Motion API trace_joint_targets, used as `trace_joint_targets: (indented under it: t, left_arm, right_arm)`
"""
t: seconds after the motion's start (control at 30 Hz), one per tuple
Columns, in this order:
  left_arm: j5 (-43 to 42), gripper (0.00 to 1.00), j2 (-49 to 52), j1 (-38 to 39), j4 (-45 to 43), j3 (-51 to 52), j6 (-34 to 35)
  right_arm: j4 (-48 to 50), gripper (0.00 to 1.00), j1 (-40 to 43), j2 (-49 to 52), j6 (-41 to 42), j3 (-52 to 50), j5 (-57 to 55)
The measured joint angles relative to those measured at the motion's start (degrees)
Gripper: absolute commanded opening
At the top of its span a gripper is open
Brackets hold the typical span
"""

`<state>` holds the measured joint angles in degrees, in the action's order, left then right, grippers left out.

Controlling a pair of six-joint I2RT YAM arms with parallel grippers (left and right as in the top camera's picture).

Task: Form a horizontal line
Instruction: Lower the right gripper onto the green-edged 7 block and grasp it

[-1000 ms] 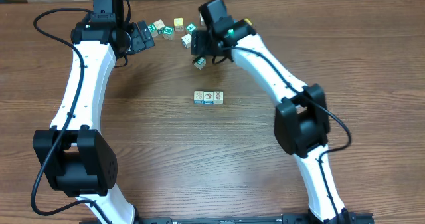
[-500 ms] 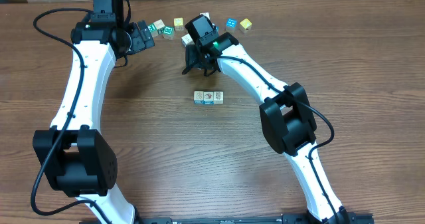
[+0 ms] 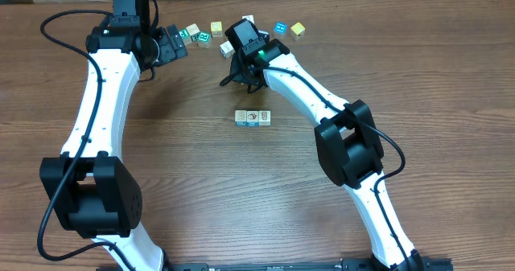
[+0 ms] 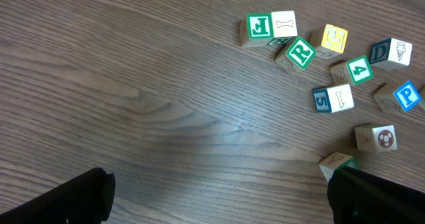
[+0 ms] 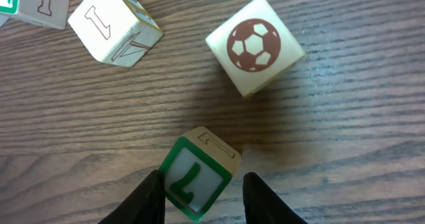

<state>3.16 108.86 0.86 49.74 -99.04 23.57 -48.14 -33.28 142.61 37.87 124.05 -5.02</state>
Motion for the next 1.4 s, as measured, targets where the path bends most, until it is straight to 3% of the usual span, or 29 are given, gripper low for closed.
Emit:
trace_joint_targets:
  t: [0.3, 0.4, 0.53, 0.83, 0.9, 1.23, 1.4]
  left_arm:
    - [0.00, 1.00, 0.00, 0.00, 0.00, 0.00, 0.02]
    - [0.02, 1.00, 0.00, 0.00, 0.00, 0.00, 0.00]
    - [0.02, 1.00, 0.00, 0.00, 0.00, 0.00, 0.00]
    - [0.02, 1.00, 0.00, 0.00, 0.00, 0.00, 0.00]
    - [0.02, 1.00, 0.00, 0.00, 0.00, 0.00, 0.00]
    - [0.02, 1.00, 0.00, 0.00, 0.00, 0.00, 0.00]
    - [0.02, 1.00, 0.00, 0.00, 0.02, 0.00, 0.00]
  right_arm:
    - [0.00, 0.36, -0.20, -0.02, 2.01, 0.00, -1.49]
    - [0.00, 0.47, -0.24, 0.00, 3.67, 0.00, -1.86]
    - [0.00, 0.54, -0.44, -0.02, 6.01, 0.00, -2.01]
    - [1.57, 0.55, -1.75, 0.55, 10.03, 0.00, -3.98]
    - [1.60, 0.54, -1.95, 1.14, 10.34, 0.00, -5.09]
    - [0.37, 0.30, -2.01, 2.54, 9.33, 0.00, -8.98]
    - [-2.05, 0.30, -1.99, 2.54, 4.85, 0.15, -9.94]
